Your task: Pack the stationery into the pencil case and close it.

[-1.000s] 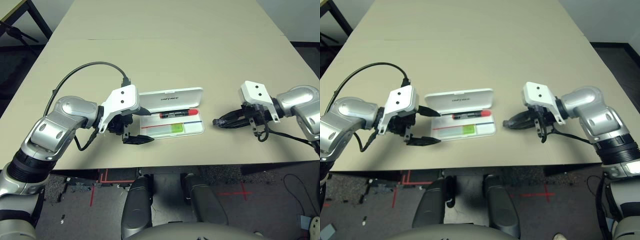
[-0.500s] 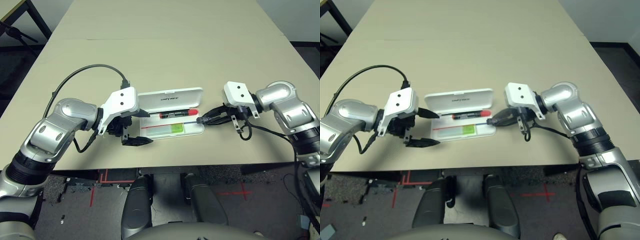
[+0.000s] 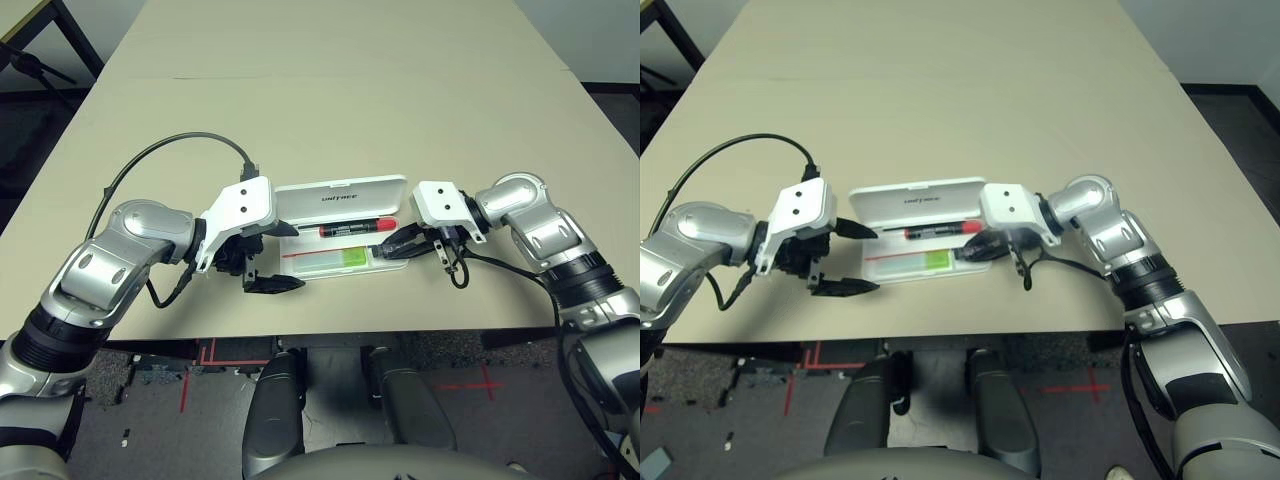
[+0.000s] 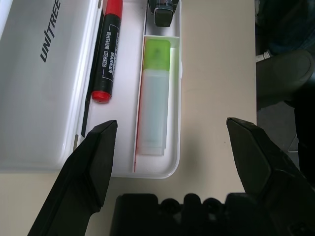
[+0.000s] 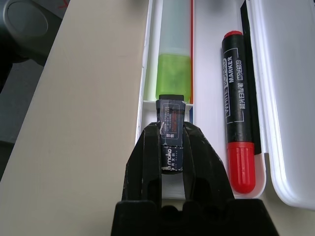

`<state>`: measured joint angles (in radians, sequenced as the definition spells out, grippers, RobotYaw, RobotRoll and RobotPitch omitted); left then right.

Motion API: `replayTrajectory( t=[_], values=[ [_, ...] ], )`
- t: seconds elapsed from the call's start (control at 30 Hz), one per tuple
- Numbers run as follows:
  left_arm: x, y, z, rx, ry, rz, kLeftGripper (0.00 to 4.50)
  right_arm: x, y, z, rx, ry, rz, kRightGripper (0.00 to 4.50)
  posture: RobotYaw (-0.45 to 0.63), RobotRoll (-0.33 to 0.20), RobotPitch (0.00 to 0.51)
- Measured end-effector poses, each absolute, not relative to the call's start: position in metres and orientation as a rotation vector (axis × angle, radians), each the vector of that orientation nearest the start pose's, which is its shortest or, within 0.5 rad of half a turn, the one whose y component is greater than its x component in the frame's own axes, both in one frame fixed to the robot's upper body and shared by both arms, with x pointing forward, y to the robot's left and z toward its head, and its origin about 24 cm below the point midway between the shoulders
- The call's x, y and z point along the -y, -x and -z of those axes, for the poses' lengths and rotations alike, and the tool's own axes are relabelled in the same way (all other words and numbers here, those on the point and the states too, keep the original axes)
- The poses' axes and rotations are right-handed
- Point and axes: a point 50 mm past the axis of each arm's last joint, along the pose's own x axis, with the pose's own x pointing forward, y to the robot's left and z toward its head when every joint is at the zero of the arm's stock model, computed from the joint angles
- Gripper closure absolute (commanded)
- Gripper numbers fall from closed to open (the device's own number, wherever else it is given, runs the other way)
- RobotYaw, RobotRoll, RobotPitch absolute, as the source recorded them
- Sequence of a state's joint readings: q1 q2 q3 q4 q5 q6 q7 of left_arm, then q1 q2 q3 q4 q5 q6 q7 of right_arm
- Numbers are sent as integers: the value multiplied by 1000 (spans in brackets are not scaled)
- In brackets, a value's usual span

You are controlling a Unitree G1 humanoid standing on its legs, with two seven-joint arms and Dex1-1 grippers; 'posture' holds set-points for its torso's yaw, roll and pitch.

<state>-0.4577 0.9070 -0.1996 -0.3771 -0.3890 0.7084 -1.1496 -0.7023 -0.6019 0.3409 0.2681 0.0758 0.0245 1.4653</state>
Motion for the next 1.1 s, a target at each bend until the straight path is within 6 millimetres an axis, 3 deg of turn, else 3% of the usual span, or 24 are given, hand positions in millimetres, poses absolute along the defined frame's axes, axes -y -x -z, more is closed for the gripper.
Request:
replayTrajectory(
  t=[0.3,0.57,0.83,1.1],
  values=[
    [-171,-254,-173,-408,-554,1292,0,145,-310,-151,-203,705,-1599,111,39,0,198],
    [-172,-254,-174,-401,-561,1291,0,173,-301,-177,-241,533,-1530,47,32,0,190],
    [-180,-256,-168,-434,-542,1267,0,235,-285,-197,-344,347,-1319,47,2,0,186],
    [-190,-257,-168,-461,-543,1249,0,253,-273,-196,-408,262,-1256,47,-22,0,186]
  ],
)
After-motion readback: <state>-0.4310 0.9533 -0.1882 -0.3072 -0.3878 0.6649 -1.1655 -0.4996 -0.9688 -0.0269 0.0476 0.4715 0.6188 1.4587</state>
